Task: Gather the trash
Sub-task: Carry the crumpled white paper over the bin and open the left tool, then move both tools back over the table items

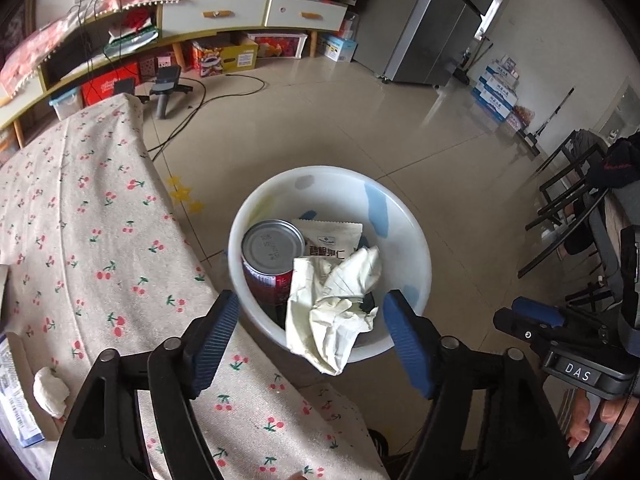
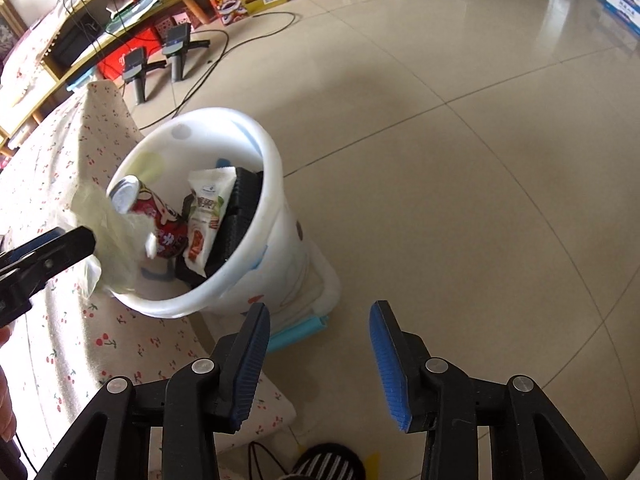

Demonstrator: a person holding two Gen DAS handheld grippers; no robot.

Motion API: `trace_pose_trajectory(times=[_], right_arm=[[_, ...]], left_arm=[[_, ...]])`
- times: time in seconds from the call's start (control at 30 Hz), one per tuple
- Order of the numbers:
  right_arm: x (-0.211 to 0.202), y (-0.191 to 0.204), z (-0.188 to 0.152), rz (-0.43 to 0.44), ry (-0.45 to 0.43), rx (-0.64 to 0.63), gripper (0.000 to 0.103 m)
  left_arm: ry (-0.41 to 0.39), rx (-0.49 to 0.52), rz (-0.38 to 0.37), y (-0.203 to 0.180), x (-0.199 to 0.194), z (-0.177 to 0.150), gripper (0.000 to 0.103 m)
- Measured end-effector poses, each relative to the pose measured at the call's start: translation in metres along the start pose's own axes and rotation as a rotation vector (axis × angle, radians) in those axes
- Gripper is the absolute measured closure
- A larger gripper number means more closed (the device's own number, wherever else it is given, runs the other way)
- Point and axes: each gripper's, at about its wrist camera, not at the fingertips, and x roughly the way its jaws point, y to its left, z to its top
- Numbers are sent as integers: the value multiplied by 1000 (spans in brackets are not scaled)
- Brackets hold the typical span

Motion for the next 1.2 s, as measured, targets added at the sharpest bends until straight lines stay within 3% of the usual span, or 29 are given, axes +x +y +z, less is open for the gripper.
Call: trace_pose_trajectory(times=[0.4, 0.7, 0.97, 1.2], right_arm=[[-8, 38, 5, 10, -49, -79, 45], [-10, 82, 4, 8, -54, -151, 41], [-8, 135, 3, 25, -65, -223, 29], [6, 195, -6, 51, -42, -313, 27]], left_arm=[[-50, -78, 86, 61, -66, -29, 15], [-78, -141, 173, 123, -106, -57, 0], [-86, -218, 239, 182, -141, -85, 0], [-89, -327, 296, 239, -167, -117, 0]])
